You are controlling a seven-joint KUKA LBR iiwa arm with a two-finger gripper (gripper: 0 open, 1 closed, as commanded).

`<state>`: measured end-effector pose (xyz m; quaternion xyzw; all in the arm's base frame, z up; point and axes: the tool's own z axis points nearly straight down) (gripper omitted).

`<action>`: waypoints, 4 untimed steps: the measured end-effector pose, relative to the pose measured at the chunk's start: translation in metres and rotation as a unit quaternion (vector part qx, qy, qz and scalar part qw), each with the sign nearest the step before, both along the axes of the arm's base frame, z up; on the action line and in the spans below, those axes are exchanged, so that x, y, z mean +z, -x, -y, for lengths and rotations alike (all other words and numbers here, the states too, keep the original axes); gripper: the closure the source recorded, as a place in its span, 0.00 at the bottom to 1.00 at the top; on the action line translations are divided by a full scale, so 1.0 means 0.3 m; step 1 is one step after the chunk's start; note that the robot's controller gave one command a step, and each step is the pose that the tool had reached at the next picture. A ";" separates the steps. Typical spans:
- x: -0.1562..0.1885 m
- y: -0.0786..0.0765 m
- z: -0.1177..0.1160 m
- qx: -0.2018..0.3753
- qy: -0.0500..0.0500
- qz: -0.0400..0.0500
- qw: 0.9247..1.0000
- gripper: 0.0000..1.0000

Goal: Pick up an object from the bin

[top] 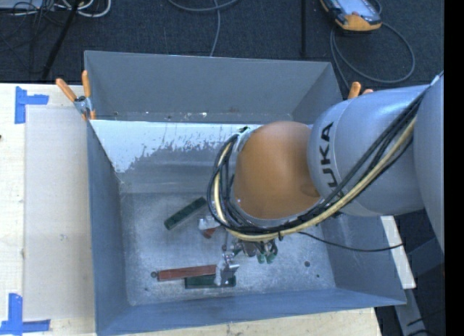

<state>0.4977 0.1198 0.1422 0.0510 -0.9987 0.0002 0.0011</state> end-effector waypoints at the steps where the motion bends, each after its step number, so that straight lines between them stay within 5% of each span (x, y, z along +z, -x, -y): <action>1: 0.035 0.021 0.013 -0.085 0.000 0.000 0.996 0.00; 2: -0.155 0.034 0.022 -0.089 0.000 0.001 0.996 0.00; 3: -0.221 0.035 0.008 -0.156 -0.003 0.005 0.988 1.00; 4: -0.221 0.035 0.008 -0.156 -0.003 0.005 0.988 1.00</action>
Offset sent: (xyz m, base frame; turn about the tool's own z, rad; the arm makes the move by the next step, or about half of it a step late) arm -0.0124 -0.0093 -0.0722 0.1131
